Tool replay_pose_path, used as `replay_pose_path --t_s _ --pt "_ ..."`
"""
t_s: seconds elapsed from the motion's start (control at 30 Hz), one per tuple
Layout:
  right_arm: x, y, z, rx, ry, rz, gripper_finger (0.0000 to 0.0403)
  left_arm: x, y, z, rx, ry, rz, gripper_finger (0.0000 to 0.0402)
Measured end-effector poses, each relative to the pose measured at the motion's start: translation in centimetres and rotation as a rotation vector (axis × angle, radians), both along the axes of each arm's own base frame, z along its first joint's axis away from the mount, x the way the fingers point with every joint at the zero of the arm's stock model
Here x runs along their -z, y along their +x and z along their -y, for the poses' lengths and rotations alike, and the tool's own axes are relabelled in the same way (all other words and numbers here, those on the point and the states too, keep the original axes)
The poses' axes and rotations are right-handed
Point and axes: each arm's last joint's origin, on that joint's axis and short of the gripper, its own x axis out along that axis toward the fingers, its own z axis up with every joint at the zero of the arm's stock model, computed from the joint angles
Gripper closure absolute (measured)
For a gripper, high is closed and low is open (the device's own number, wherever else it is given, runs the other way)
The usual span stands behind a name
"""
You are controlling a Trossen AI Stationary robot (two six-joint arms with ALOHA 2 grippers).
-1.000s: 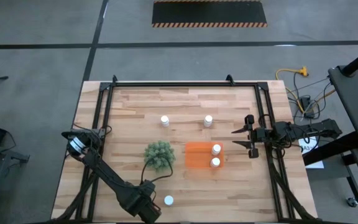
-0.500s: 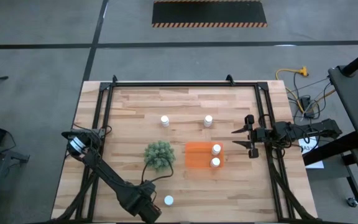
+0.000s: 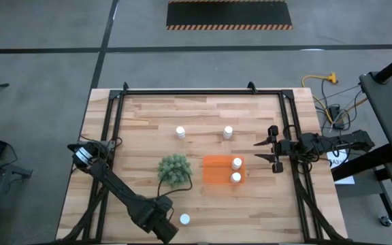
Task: Pick and place pill bottles into a basket
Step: Put the white pill bottle into the orange bin
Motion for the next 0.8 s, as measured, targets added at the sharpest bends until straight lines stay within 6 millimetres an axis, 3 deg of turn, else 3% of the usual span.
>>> replay_pose_path --t_s 0.8 --pt "0.0 0.0 0.0 0.000 0.000 0.001 0.0240 -5.8 3.0 -5.1 0.071 -0.035 0.040 0.0260"
